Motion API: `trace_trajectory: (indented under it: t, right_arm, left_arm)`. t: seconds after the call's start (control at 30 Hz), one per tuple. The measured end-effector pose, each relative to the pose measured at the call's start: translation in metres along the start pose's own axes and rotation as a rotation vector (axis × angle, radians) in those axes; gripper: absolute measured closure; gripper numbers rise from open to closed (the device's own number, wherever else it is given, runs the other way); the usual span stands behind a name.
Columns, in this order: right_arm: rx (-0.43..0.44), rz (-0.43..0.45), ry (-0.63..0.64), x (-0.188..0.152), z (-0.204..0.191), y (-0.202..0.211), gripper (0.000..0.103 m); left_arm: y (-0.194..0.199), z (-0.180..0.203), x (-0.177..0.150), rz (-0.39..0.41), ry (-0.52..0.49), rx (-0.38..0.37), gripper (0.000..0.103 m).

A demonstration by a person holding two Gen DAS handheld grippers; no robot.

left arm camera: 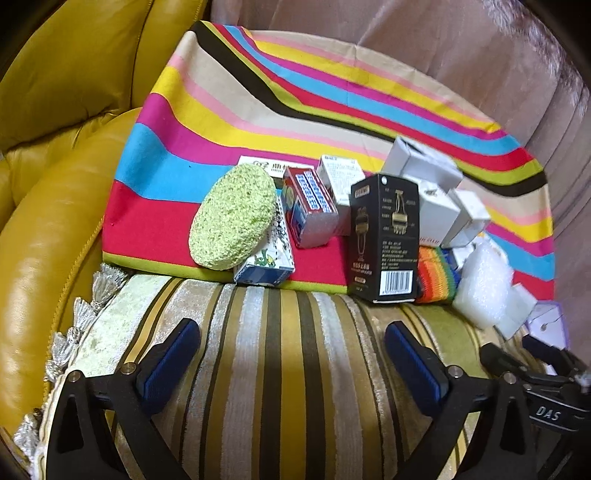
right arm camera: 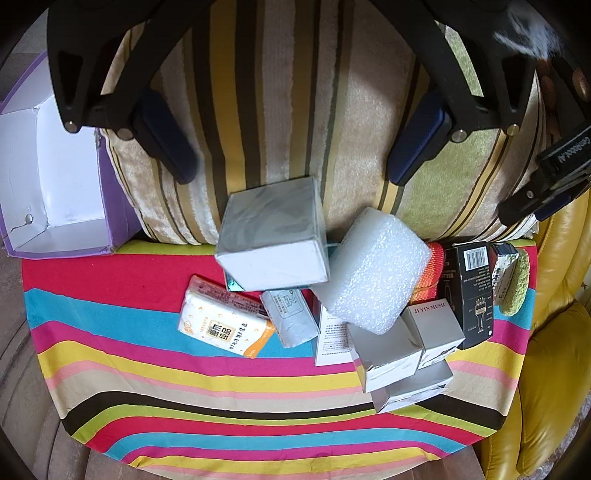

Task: Organize objects
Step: 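Move the left tool to the green sponge while the right tool approaches a white cube box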

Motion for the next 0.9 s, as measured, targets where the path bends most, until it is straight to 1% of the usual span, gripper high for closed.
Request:
trace_trajectory:
  t: [0.2,0.23,0.3,0.4,0.47,0.57,0.67,0.77,0.9]
  right_arm:
    - [-0.009,-0.001,0.007,0.003,0.000,-0.007,0.000]
    - [-0.012,-0.001,0.009,0.004,0.000,-0.007,0.000]
    - [-0.012,-0.001,0.007,0.004,0.000,-0.007,0.000]
    - [0.005,-0.005,0.005,0.003,0.002,-0.004,0.000]
    - [0.030,-0.018,0.017,0.003,0.003,-0.002,0.000]
    - [0.067,-0.022,0.018,0.000,0.006,0.003,0.000]
    - [0.102,0.017,0.004,0.000,0.009,0.012,0.000]
    - [0.153,0.063,-0.034,0.002,0.015,0.020,0.000]
    - [0.173,0.078,-0.081,0.005,0.023,0.024,0.000]
  left_arm:
    - [0.023,-0.011,-0.007,0.036,0.045,-0.025,0.009]
    - [0.025,-0.006,-0.006,0.040,0.051,-0.031,0.010]
    - [0.026,-0.014,-0.002,0.048,0.074,-0.048,0.011]
    - [0.033,-0.014,-0.003,0.061,0.106,-0.067,0.013]
    - [0.039,-0.016,-0.004,0.070,0.132,-0.086,0.013]
    - [0.029,-0.020,0.010,0.070,0.169,-0.105,0.015]
    - [0.024,-0.025,0.016,0.063,0.211,-0.127,0.015]
    - [0.005,-0.023,0.035,0.057,0.254,-0.129,0.015]
    - [-0.006,-0.030,0.045,0.047,0.313,-0.134,0.015]
Point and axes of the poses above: each gripper's, at about its wrist camera, not at the fingertips, and y roughly against the way its jaws point, z to its right, x to its top, the point moved 8 cm from there along -y, roughly the way its jaws point, and after that the axes turned 8 degrees about z, right-handed, at the moved point
